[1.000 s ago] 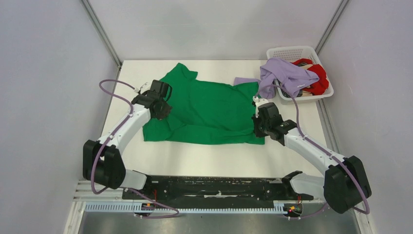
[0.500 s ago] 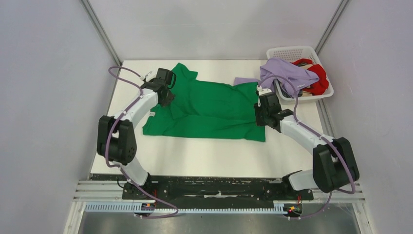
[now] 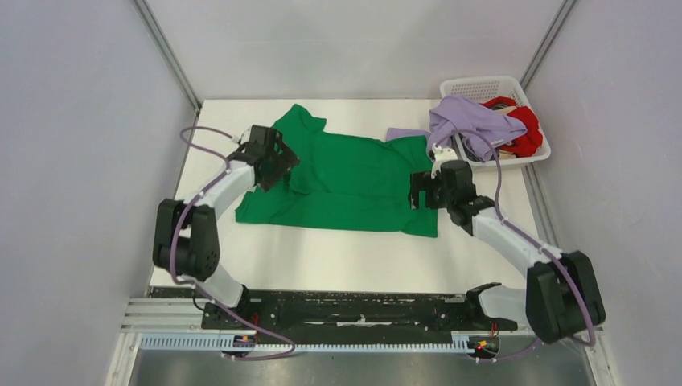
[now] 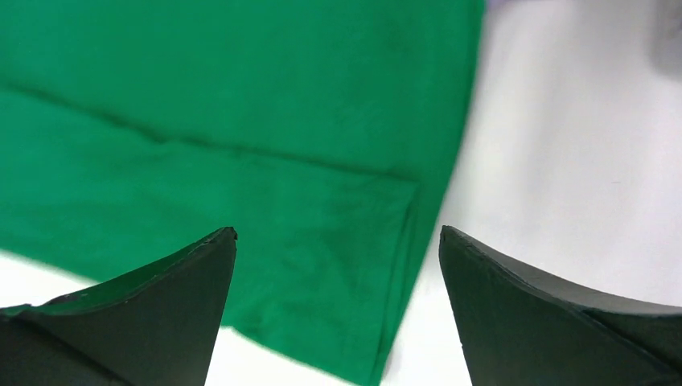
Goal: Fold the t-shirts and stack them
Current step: Fold the flattened tshirt in 1/3 of the way
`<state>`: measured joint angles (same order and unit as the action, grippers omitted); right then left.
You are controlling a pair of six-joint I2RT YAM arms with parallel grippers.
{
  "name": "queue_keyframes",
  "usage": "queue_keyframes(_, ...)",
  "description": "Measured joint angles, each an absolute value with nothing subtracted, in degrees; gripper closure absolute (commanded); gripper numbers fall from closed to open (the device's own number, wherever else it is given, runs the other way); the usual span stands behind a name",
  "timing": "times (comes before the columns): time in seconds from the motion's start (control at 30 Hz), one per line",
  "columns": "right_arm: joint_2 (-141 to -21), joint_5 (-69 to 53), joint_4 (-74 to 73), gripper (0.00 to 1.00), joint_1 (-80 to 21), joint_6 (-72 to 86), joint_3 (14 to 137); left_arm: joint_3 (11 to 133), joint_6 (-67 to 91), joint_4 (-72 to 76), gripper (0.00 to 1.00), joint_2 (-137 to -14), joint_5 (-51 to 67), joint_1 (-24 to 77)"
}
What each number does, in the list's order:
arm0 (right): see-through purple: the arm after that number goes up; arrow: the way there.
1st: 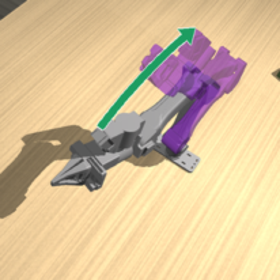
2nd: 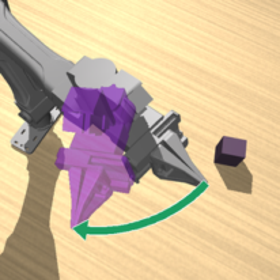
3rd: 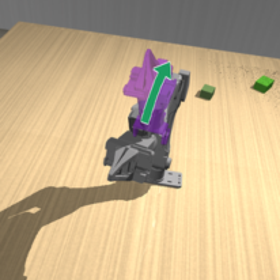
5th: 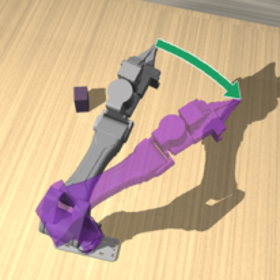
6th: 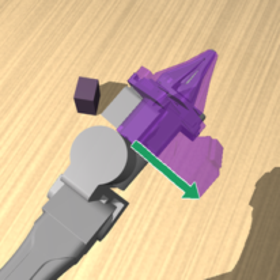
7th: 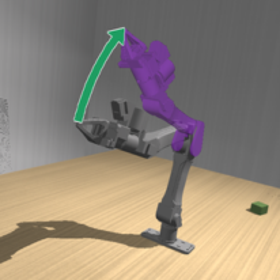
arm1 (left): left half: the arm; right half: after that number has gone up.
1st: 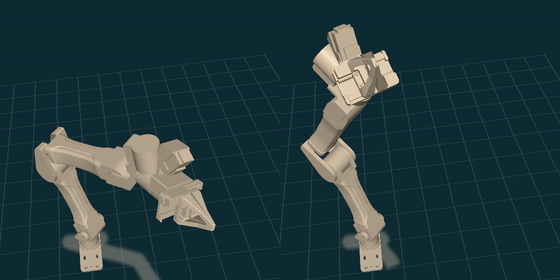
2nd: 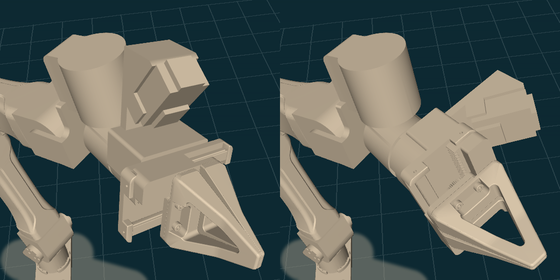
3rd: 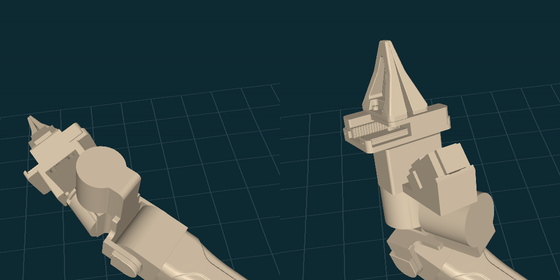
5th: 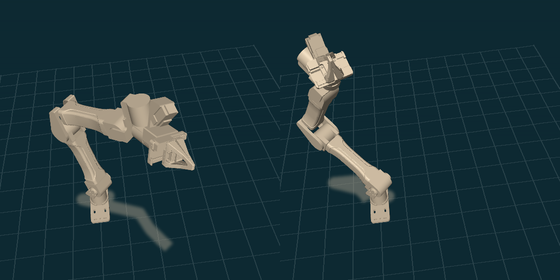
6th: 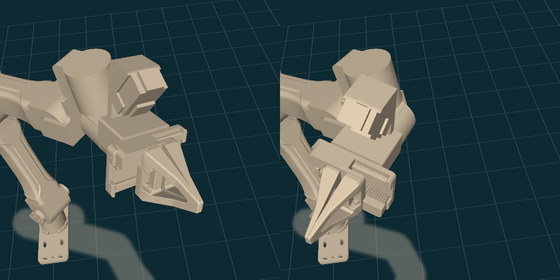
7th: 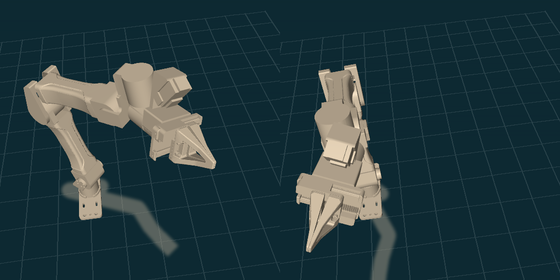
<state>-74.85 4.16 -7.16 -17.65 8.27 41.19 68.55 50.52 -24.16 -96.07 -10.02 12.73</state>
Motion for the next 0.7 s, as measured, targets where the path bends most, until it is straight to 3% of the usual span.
queue_keyframes(0.13,-66.6,-5.3,-2.8,0.02,-17.6,7.9,33.5,57.9,50.6,-22.2,0.00,-87.8,-4.9,13.5)
queue_keyframes(0.3,-62.5,-12.2,-0.2,0.02,-17.8,7.7,27.9,53.1,50.7,-18.2,0.00,-86.2,-2.6,14.3)
queue_keyframes(0.7,-59.3,-11.4,0.4,0.02,-17.8,6.3,26.9,64.8,52.1,-9.3,0.00,-103.2,0.0,16.1)
